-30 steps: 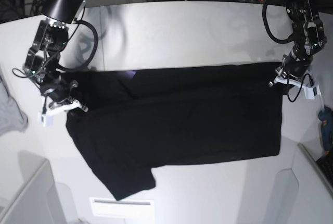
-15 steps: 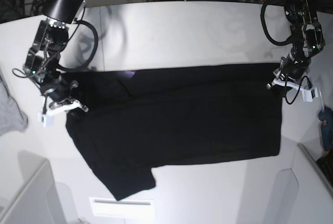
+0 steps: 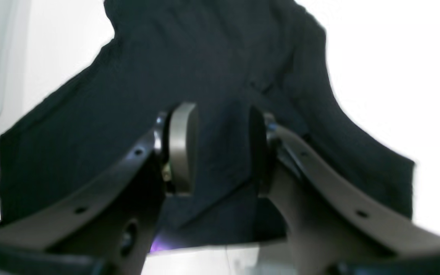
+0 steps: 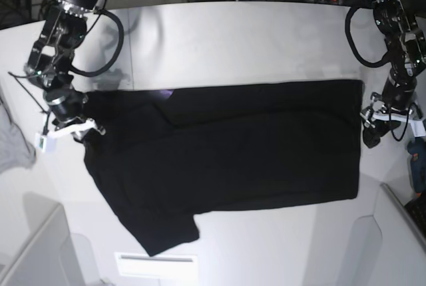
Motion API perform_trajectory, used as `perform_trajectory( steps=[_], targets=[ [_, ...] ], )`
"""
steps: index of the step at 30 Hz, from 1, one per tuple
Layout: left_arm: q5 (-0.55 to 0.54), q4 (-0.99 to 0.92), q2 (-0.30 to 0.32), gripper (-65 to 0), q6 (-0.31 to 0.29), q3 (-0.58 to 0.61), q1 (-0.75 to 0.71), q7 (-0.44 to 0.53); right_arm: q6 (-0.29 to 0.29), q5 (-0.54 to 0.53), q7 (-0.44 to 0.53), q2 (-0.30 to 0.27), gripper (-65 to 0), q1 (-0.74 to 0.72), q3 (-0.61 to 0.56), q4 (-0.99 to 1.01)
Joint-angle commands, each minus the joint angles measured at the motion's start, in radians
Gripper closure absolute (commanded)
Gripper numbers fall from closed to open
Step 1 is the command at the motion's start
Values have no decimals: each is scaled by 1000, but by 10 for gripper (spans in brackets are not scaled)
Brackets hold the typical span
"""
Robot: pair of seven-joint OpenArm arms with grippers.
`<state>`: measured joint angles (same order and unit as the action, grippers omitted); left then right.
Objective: Fold the T-shirt properly
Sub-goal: 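Lift the shoulder edge with both grippers and fold it over the body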
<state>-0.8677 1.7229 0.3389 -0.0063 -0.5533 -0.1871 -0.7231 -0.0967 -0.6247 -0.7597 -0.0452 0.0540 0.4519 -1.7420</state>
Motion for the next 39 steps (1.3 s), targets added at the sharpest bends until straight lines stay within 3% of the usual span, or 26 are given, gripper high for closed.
perform_trajectory(
  steps=[1, 4, 12, 20, 27, 35, 39],
  targets=[
    [-14, 47, 15, -484, -10, -21, -24, 15, 45, -10, 22, 5, -219, 25, 28, -62],
    [-15, 98, 10, -471, -10, -67, -122, 15, 148, -13, 26, 57, -224, 117, 80, -164],
    [-14, 22, -82, -471, -11, -112, -234, 15, 153, -13, 24, 155, -365, 232, 146, -195],
    [-14, -136, -97, -471, -59, -67, -182, 15, 153, -14, 30, 155, -365, 231, 147, -63],
    [-9, -203, -97, -471, -60, -60, -113, 15, 151, -17, 162, 156, -366, 228, 146, 17],
    [-8, -242, -96, -467, -60, -11, -78, 15, 153, -146, 171, 112, -366, 152, 147, 170],
    [-8, -242, -96, -362, -60, -11, -71, 15, 153, -145, 173, 97, -365, 119, 147, 231]
  ],
)
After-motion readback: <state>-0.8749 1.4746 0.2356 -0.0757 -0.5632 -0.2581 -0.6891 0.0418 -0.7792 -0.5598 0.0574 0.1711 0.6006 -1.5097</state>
